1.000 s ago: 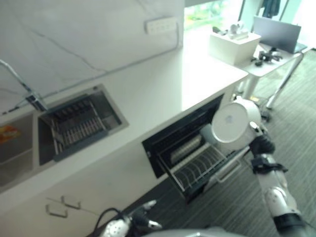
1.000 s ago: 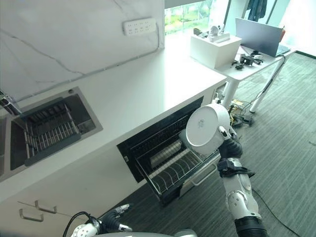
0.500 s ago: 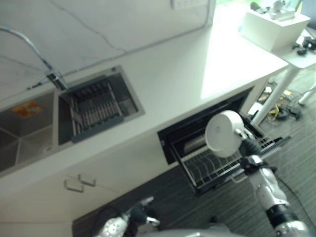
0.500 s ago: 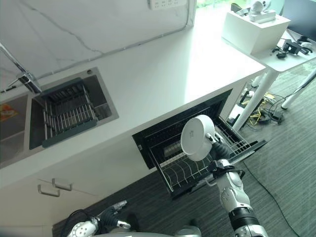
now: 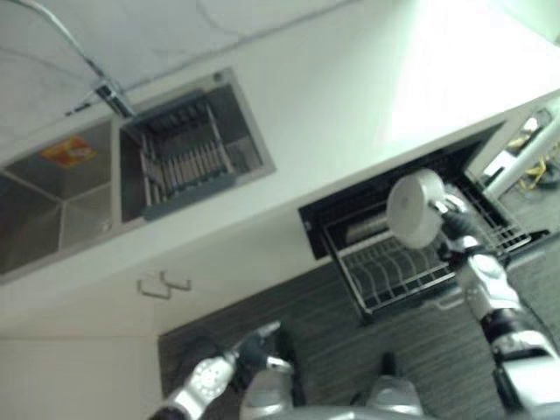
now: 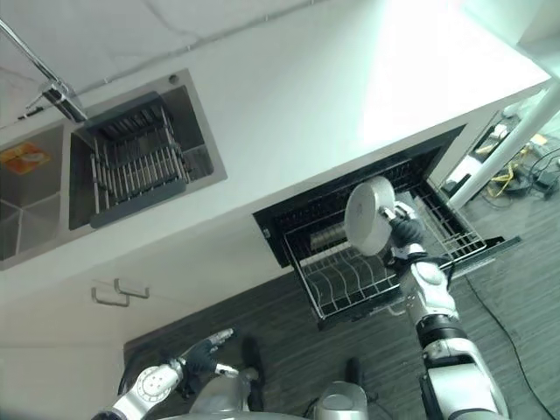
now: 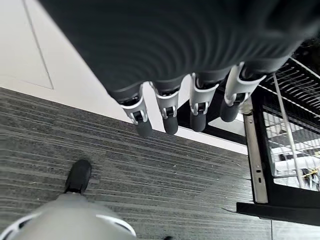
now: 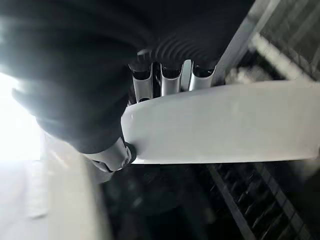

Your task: Place the dishes in the dishwasher.

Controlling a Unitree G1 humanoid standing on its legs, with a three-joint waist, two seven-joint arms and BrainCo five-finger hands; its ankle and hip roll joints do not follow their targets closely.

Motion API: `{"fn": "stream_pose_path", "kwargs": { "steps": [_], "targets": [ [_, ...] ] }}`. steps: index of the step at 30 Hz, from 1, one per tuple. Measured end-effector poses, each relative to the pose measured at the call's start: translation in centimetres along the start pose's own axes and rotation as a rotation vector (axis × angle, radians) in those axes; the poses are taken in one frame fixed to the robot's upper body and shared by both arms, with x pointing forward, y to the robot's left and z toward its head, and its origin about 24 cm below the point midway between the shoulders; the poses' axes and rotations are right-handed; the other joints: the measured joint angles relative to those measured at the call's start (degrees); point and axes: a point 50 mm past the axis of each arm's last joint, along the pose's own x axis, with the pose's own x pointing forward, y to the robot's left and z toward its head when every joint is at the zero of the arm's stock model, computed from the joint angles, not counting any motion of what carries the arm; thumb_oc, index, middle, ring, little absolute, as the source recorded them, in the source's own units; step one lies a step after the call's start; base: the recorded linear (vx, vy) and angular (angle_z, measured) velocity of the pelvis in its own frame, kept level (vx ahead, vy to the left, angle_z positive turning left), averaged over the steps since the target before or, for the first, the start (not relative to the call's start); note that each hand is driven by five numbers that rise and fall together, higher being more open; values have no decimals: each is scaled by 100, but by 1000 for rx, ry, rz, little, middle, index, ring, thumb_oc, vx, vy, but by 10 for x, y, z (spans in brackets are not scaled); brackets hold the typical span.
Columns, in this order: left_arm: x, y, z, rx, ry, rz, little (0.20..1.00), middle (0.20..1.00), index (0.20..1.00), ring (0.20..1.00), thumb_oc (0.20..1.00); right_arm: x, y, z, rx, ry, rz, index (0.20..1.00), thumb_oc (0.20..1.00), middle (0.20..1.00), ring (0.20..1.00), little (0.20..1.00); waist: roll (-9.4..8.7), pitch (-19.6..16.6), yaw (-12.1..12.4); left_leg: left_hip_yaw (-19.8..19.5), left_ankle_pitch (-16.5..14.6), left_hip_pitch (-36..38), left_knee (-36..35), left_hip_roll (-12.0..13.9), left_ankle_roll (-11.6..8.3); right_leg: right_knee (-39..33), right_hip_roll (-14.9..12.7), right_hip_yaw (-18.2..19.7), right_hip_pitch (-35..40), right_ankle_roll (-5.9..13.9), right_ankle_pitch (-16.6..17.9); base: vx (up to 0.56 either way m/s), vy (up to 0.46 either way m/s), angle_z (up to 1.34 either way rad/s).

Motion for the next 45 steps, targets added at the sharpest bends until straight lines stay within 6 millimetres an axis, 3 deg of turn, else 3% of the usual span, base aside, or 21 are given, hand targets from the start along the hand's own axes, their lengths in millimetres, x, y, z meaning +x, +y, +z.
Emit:
{"fn": "stream_pose_path", "kwargs": {
  "steps": [4,7,9,12,15,20,24,31,33,36,39,42,43,44,45],
  "targets": [
    [4,10,18,28,-92,19,1000,1000,1000,1000,1000,5,-19,19,-334,-26,-60,200,200,200,200,200,83,283,45,-73,81,-170,1,-32,51,201,-33,-42,-229,10,-47,-148,6,9],
    [10,28,37,48,-169,70,1000,1000,1000,1000,1000,10,-20,27,-520,-40,-62,200,200,200,200,200,111,508,101,-132,147,-332,2,-35,84,463,-53,-48,-486,-1,-126,-145,-13,7],
    [9,36,45,68,-205,89,1000,1000,1000,1000,1000,15,-10,33,-661,-70,-41,200,200,200,200,200,112,590,106,-151,191,-459,8,-37,108,687,-69,-40,-703,9,-208,-193,-53,7],
    [8,56,62,145,-264,116,1000,1000,1000,1000,1000,28,11,62,-1014,-188,29,200,200,200,200,200,77,899,148,-233,306,-755,69,3,118,1334,-82,-26,-1225,-37,-443,-169,-96,10],
    [7,63,69,194,-287,113,1000,1000,1000,1000,1000,36,29,69,-1238,-222,123,200,200,200,200,200,41,940,300,-327,327,-1057,217,58,95,1788,-76,-25,-1655,-81,-622,-136,-71,8],
    [5,74,101,266,-418,115,1000,1000,1000,1000,1000,45,49,101,-1378,-350,122,200,200,200,200,200,9,991,538,-400,388,-1543,358,82,100,2275,-93,-6,-2276,-150,-753,-116,-46,6],
    [3,78,117,296,-499,133,1000,1000,1000,1000,1000,49,68,106,-1544,-432,144,200,200,200,200,200,11,990,626,-503,456,-1920,424,87,108,2495,-101,-40,-2667,-183,-795,-78,-27,9],
    [2,71,128,325,-574,114,1000,1000,1000,1000,1000,52,79,99,-1621,-458,142,200,200,200,200,200,13,987,774,-539,512,-2162,438,50,130,2629,-154,-46,-2939,-183,-809,-19,-2,3],
    [-2,73,141,361,-635,126,1000,1000,1000,1000,1000,56,81,113,-1644,-485,88,200,200,200,200,200,18,983,770,-649,522,-2578,547,63,140,2893,-161,-57,-3352,-204,-866,-43,-14,12],
    [-6,73,157,413,-703,141,1000,1000,1000,1000,1000,57,81,119,-1630,-494,37,200,200,200,200,200,13,981,780,-696,584,-2847,603,77,141,3136,-168,-56,-3714,-254,-925,-55,-24,7],
    [-11,75,168,435,-755,156,1000,1000,1000,1000,1000,57,76,133,-1514,-520,-69,200,200,200,200,200,12,980,777,-830,578,-3190,683,80,118,3396,-162,-49,-4100,-320,-984,-51,-11,2],
    [-12,73,174,469,-781,165,1000,1000,1000,1000,1000,57,61,145,-1212,-493,-227,200,200,200,200,200,20,976,744,-926,587,-3456,782,82,102,3569,-160,-30,-4399,-391,-1019,-50,40,-2],
    [-12,73,177,467,-794,179,1000,1000,1000,1000,1000,57,53,147,-1105,-475,-279,542,542,542,542,542,23,976,730,-922,587,-3544,822,83,103,3594,-160,-11,-4524,-395,-1016,-46,73,-6],
    [-13,74,180,462,-807,196,1000,1000,1000,1000,1000,57,48,152,-999,-464,-319,1000,1000,1000,1000,1000,23,976,722,-915,590,-3615,824,76,105,3596,-160,8,-4575,-406,-997,-26,60,-10],
    [-13,74,183,462,-812,202,1000,1000,1000,1000,1000,56,42,148,-939,-435,-339,1000,1000,1000,1000,1000,27,977,721,-881,591,-3629,822,73,106,3590,-161,45,-4612,-403,-989,-32,74,-9]
  ]
}}
